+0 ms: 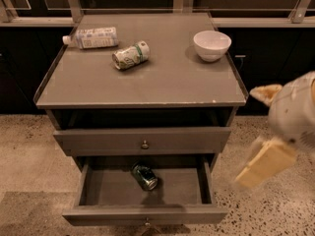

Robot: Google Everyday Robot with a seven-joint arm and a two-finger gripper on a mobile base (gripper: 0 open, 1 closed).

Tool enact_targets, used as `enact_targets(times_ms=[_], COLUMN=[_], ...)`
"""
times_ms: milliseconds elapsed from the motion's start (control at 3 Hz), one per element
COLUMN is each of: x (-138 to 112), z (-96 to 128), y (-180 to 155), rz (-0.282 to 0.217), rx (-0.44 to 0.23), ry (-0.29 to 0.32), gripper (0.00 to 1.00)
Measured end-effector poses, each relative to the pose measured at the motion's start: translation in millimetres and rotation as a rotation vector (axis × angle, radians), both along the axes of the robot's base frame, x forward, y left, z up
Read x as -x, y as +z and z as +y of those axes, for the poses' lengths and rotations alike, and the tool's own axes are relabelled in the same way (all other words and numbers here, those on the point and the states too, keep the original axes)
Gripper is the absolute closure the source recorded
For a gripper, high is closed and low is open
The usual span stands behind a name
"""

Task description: Pick green can from middle drawer and place on counter

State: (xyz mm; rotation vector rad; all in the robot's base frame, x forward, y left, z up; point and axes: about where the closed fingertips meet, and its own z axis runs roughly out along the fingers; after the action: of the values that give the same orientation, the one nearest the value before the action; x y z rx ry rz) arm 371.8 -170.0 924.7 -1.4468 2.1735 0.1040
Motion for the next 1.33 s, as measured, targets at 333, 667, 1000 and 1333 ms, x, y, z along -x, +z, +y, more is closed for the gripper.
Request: enact_targets(times_ms=[333, 667, 1000, 1333], x=[6.9, 9.8, 8.5, -5.5], z=[58.6, 75.2, 70.0, 71.5], y=[-63.5, -92.8, -108.5, -150.9], rz=[0.045, 0.062, 0.063, 0.062], rx=[-0.167, -0.198, -0.240, -0.337], ry=[0.006, -0.012, -0.040, -0.079], gripper=[0.00, 0.00, 0.00, 0.00])
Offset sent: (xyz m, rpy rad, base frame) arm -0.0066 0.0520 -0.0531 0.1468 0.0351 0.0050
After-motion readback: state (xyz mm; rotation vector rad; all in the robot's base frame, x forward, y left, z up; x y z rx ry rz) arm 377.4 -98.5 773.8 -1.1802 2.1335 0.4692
